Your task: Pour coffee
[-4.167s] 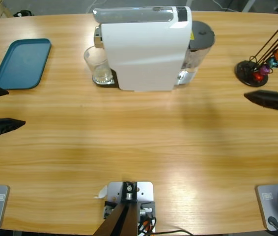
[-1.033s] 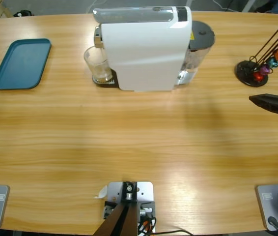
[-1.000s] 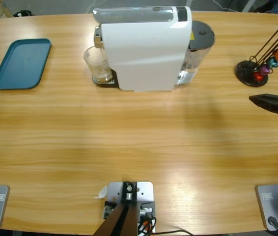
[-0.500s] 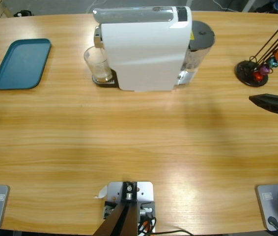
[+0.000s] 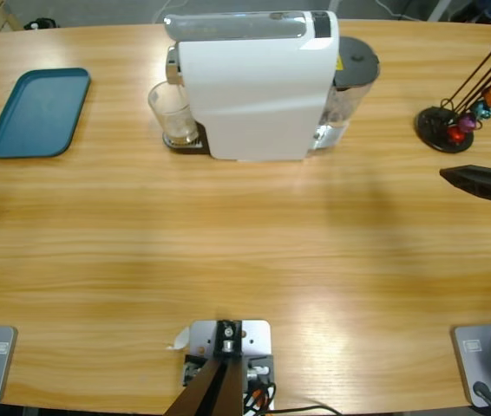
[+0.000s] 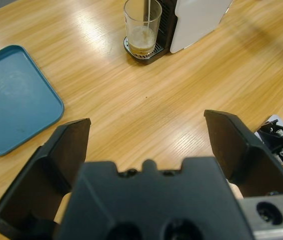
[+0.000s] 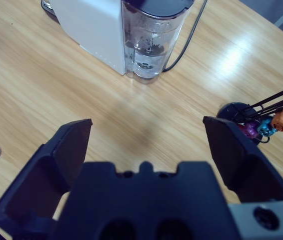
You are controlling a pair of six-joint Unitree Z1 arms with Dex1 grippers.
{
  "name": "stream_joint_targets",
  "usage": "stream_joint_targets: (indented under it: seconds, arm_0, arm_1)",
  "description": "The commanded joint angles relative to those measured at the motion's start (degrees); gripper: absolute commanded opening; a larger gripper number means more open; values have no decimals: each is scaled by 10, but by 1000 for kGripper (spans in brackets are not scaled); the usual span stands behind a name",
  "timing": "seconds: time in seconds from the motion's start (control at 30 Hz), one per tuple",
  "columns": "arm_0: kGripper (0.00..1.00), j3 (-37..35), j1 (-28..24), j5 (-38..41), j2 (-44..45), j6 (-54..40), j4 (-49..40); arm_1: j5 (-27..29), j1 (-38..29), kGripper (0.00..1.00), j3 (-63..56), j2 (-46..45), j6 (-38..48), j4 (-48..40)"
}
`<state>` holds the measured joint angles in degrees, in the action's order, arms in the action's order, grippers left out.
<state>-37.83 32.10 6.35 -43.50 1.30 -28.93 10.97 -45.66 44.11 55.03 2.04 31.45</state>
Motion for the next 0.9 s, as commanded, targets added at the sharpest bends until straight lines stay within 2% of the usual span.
stream_joint_targets:
  seconds: [0.03,0.4,0.7,0.9]
  arm_0:
    - [1000,-4,-4,16,-43,16,-3]
    - [1000,-44,-13,18,-57,26,-66]
    - [1000,-25,-15,10,-69,8,-33]
    - [1000,-6,-16,3,-20,9,-17]
  arm_1:
    - [14,-5,1000,-13,-1,2,-1]
    - [20,-5,1000,-17,-12,7,-3]
    - [22,-5,1000,-15,-3,7,-3]
    - [29,-5,1000,-14,1,11,-2]
